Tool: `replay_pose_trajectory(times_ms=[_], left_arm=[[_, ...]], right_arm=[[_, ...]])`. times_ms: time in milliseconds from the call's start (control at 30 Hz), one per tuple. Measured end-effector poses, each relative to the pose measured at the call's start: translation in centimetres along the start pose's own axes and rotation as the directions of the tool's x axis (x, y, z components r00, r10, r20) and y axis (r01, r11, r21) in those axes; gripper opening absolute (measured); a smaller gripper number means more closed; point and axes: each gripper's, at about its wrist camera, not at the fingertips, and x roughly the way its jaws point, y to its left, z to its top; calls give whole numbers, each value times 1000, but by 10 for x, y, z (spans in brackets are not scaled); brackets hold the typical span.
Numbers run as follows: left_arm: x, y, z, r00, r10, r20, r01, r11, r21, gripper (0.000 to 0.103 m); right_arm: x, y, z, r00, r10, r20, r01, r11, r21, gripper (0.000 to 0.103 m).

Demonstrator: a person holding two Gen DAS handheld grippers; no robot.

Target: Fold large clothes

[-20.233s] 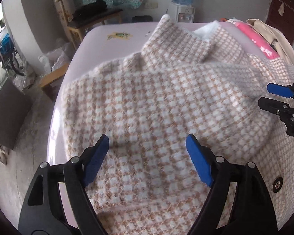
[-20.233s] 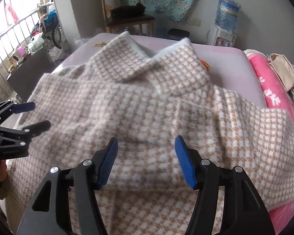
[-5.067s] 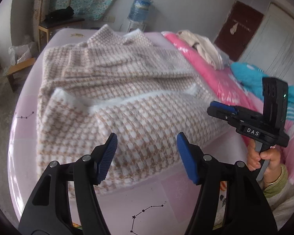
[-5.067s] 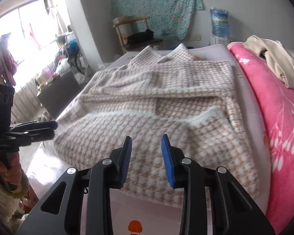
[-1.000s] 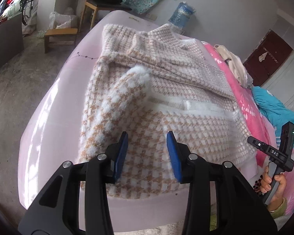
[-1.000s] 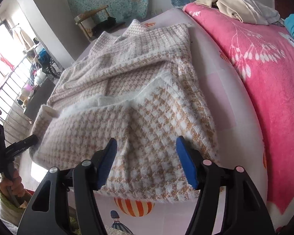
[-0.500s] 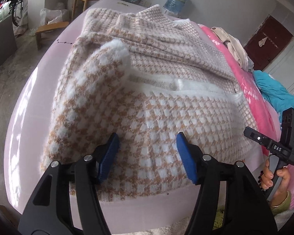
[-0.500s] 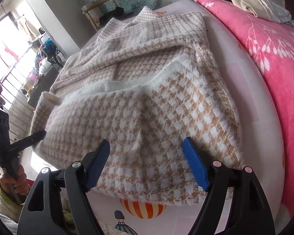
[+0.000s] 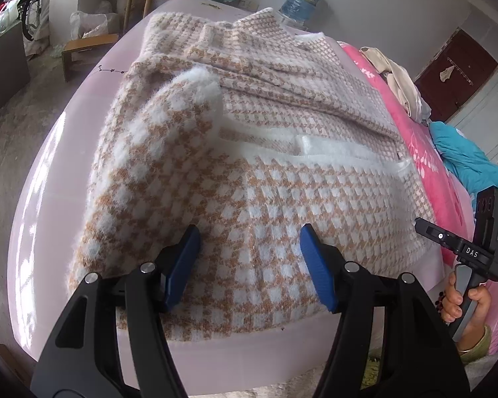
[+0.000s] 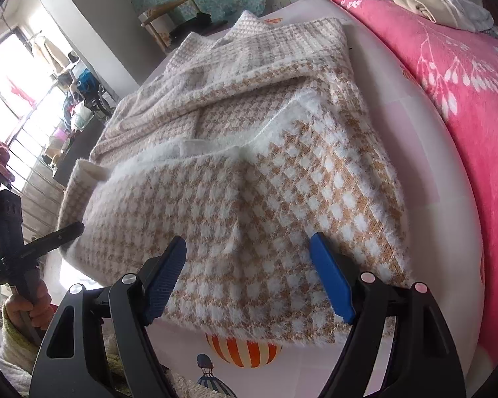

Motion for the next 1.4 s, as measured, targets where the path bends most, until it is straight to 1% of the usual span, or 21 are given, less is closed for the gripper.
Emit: replay_pose_trajectory(times_ms=[167,267,333,400,467,533,600,633,700,767,800,833,867,900,933,1033,1100,1233,1300,1367,1400], left_arm=[[-13,0,3,999,13,37,-12,1000,-9,60],[-22,-2,6,997,-38,63,38,999,-5,60],[-23,-8,9,996,-64,63,62,998,20,60],[-19,-18,12,994,-96,46,94,994,51,58],[-12,-29,14,994,-104,25,101,991,87,58],[-3,-40,15,997,-74,1,74,990,119,58],[8,-47,13,1000,-25,-19,27,989,143,50],[13,-48,12,1000,-3,-23,7,989,151,49],[19,-48,9,1000,20,-18,-17,987,158,48],[21,-48,6,999,33,-5,-31,988,154,45],[21,-49,6,999,50,3,-50,986,161,37],[21,-49,5,997,78,12,-79,982,174,31],[22,-50,5,994,107,20,-109,977,185,17],[22,-48,5,993,114,23,-117,975,188,7],[22,-46,5,994,109,22,-111,976,187,2],[19,-48,4,993,111,43,-118,969,217,0],[7,-52,8,991,96,89,-115,965,236,0],[-23,-60,29,972,92,214,-147,956,253,0],[-29,-60,40,961,105,255,-170,953,250,0],[-22,-56,49,961,124,248,-187,951,248,0],[-17,-52,52,968,121,220,-174,955,239,0]], right_arm=[[-7,-8,3,1000,16,-22,-16,999,30,75],[-17,-3,8,1000,1,-21,-1,1000,5,75],[-20,5,12,1000,10,-18,-10,1000,-14,75],[-21,14,18,1000,27,-12,-28,999,-26,75],[-18,21,23,999,49,-12,-50,998,-32,75],[-10,29,27,998,53,-24,-54,997,-46,75],[-1,37,30,999,34,-36,-36,997,-66,75],[6,40,30,999,15,-46,-18,997,-78,74],[20,41,30,995,-58,-77,51,994,-95,66],[29,37,27,991,-90,-97,82,992,-92,51],[30,38,25,990,-108,-87,99,990,-99,48],[29,39,24,989,-125,-80,115,987,-113,38],[28,41,24,987,-137,-79,126,984,-129,23],[28,43,23,988,-131,-81,120,985,-128,17],[27,44,23,987,-136,-80,125,983,-131,10],[19,55,23,986,-163,-41,154,975,-163,4],[6,64,28,985,-173,11,172,969,-178,4],[-20,81,50,979,-164,118,185,964,-193,4],[-21,86,58,978,-157,140,183,962,-202,4],[-9,85,63,976,-178,128,203,956,-211,4],[-2,81,64,977,-185,109,204,957,-205,4]])
